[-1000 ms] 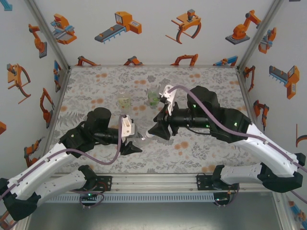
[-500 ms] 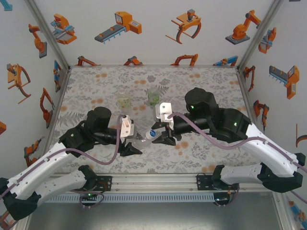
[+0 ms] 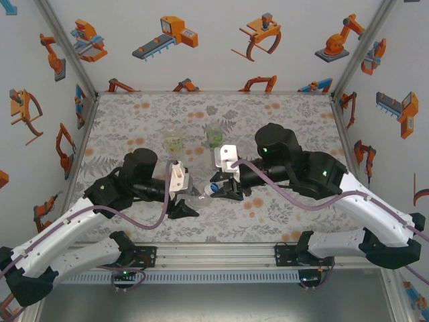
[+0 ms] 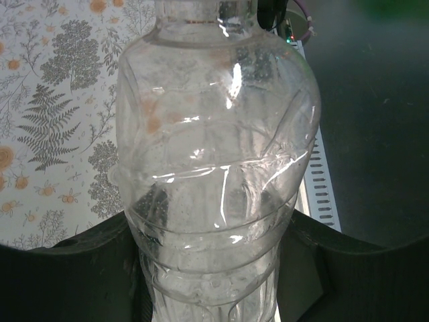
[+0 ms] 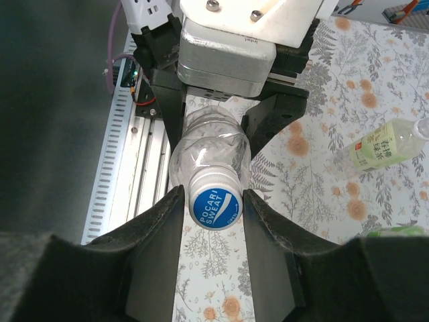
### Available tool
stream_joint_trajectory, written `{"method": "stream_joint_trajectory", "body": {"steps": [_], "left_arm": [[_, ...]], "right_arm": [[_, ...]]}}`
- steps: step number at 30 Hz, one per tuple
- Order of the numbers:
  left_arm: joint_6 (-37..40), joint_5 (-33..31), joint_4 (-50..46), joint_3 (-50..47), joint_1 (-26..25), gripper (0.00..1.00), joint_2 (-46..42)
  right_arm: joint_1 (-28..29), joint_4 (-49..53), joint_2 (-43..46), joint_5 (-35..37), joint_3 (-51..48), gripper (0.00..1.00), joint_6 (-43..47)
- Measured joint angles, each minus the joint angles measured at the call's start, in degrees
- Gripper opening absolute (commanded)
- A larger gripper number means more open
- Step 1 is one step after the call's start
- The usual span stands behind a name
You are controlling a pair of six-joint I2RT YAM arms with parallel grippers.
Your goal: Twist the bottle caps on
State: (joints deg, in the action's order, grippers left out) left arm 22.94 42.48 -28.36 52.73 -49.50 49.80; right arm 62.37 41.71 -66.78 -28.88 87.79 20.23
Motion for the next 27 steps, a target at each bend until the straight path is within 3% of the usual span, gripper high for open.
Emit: {"method": "stream_joint_trajectory", "body": {"steps": [6,12,15,20,27], "left_arm": [[0.09,0.04,-0.35,0.09,-0.02,0.00,0.00],[0.20,0.00,-0.79,0.15,-0.04,0.00,0.00],[0.15,-0.68,-0.92,0.17,-0.02,0.00,-0.09],[-0.33,-6.12,-2.05,0.15,0.09,0.00,-0.52],[-0.50,-13.38,-2.23,0.15,0.07,0.00,-0.55]], "right_arm": [[0.00,0.02,-0.26,0.26,0.00,0.30,0.22],[0.00,-0.04,-0.39,0.87,0.00,0.00,-1.18],[0.02,-1.44,-0.26,3.15,-0.70,0.00,-6.54],[0.24,-7.78,1.92,14.12,-6.58,0.00,-29.46],[0.35,-8.39,2.56,27.58,-10.01,0.00,-66.34]]}}
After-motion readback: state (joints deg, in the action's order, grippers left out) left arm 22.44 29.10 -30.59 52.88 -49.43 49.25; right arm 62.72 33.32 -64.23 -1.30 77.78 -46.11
